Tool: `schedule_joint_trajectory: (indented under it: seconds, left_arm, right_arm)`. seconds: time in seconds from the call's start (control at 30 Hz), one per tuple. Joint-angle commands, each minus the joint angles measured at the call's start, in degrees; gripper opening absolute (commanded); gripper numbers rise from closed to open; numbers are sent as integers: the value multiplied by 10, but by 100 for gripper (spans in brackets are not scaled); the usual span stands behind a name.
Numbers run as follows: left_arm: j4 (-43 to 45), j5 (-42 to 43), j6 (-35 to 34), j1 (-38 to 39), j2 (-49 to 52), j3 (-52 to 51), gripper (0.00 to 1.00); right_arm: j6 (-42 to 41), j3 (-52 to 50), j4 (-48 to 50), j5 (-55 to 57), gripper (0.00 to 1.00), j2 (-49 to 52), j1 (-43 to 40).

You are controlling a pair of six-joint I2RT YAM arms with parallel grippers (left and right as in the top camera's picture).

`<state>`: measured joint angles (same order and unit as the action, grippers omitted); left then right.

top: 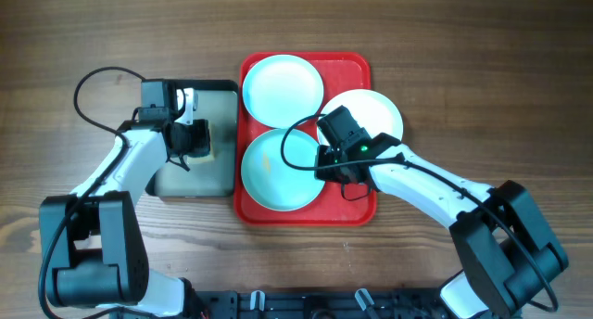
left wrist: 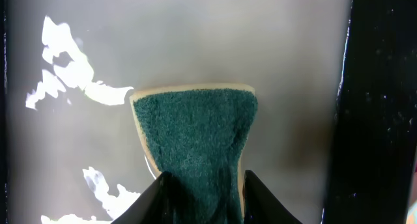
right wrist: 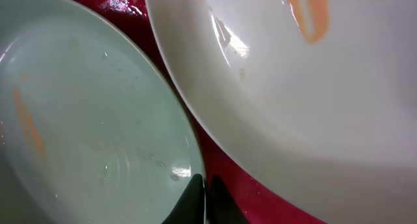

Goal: Clean dirty plates on tray and stack at the side
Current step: 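Dip and rub the held sponge in the black tray's water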

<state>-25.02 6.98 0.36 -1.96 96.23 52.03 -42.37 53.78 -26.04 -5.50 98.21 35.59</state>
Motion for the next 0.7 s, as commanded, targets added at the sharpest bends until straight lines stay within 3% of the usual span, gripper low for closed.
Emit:
schedule_joint_trajectory:
  seconds: [0.0,0.23,0.27,0.37,0.67]
  left_arm:
    - [3,6,7,2,10,-7,31]
    - [0,4,7,2,42,-7,26]
    - [2,5,7,2,47,-7,4]
    - [-3,5,7,2,11,-7,4]
    - [-43,4,9,2,-224,-7,4]
  right_arm:
    - [4,-3,3,1,6,9,2]
    - [4,-3,5,1,6,9,2]
    - [4,-3,5,1,6,9,2]
    - [4,-3,7,-2,5,9,2]
    - [3,-3,10,-10,4,9,2]
